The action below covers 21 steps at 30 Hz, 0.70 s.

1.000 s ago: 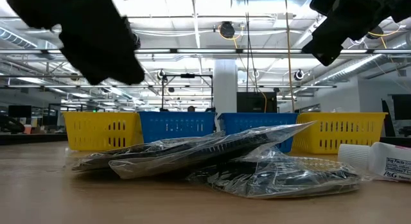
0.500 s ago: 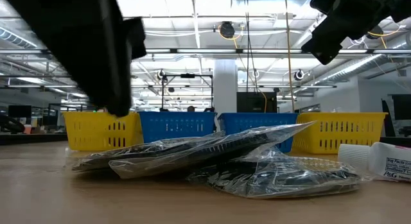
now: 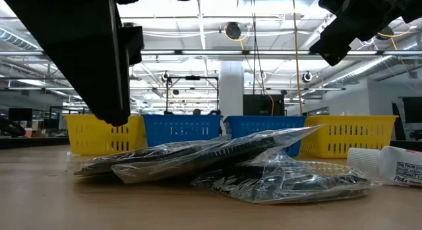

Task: Pick & Place Travel size toiletries
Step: Put the black hairbrush into the right yellow basket

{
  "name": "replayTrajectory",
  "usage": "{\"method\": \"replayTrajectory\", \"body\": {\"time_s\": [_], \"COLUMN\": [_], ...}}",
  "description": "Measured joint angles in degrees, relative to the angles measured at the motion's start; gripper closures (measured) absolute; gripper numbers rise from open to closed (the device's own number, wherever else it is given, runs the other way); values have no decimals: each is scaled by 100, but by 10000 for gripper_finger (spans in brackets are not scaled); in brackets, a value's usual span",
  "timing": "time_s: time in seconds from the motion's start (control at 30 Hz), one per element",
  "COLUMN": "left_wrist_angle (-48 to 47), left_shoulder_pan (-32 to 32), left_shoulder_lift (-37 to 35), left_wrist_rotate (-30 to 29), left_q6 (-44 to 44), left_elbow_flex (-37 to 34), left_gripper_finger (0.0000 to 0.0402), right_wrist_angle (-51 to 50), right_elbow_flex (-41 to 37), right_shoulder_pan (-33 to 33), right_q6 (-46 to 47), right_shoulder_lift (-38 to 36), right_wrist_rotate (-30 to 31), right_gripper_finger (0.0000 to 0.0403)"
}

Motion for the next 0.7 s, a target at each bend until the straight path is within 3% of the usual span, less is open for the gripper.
{"method": "replayTrajectory", "body": {"time_s": [0.57,0.7], "left_wrist_angle": [-27,-257], "left_shoulder_pan": [0,-1], "left_shoulder_lift": [291,286], "left_wrist_rotate": [149,-233], "left_q6": [-508,-601], "left_elbow_flex": [-4,-4], "left_gripper_finger": [254,254], "right_wrist_angle": [4,-1], "right_elbow_flex": [-2,-2], "right_shoulder_pan": [0,0], "right_q6": [-20,-20], "right_shoulder_lift": [0,-2], "right_wrist_rotate": [-2,-2], "right_gripper_finger": [248,248]}}
